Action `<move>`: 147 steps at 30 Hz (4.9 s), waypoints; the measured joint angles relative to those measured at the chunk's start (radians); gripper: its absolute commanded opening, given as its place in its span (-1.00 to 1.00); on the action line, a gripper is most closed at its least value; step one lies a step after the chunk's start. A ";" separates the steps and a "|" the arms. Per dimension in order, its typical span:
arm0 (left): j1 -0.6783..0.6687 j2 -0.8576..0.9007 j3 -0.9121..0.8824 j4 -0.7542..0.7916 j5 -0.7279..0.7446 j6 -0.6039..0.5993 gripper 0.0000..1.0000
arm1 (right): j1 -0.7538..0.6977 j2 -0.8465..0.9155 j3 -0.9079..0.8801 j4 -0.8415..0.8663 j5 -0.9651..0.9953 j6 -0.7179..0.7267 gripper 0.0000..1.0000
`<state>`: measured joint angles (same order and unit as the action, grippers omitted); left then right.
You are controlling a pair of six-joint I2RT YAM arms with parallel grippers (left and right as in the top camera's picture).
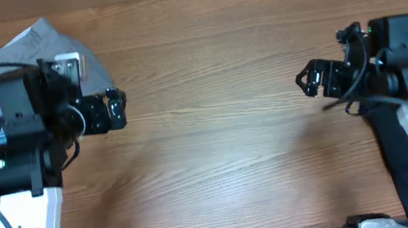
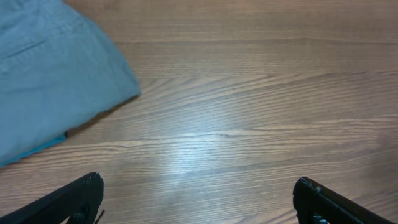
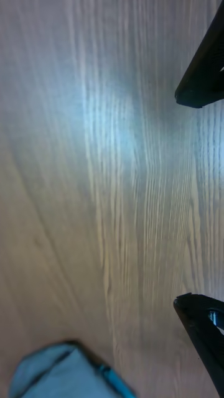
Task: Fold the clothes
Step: 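Raise both arms and move the right gripper toward the black t-shirt pile, then grasp the black t-shirt on the right pile with the right gripper, then drag the black t-shirt leftward onto the table center with the right gripper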
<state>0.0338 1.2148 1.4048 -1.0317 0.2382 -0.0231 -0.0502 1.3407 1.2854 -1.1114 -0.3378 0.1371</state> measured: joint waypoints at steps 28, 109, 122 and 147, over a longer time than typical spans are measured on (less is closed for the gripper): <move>0.000 0.049 0.009 -0.045 0.137 0.000 1.00 | -0.460 0.605 0.098 0.346 0.329 0.394 0.14; 0.000 0.050 0.010 -0.039 0.137 -0.001 0.99 | -0.303 0.515 -0.108 0.062 0.616 0.411 -0.78; 0.000 0.050 0.010 -0.034 0.137 -0.001 1.00 | -0.305 0.513 0.021 -0.058 0.572 0.330 -0.81; 0.000 0.050 0.010 -0.034 0.137 -0.001 0.99 | -0.367 0.510 0.119 -0.093 0.509 0.248 -0.92</move>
<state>0.0338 1.2644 1.4147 -1.0653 0.3748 -0.0242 -0.4171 1.8503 1.4048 -1.2049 0.1711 0.3851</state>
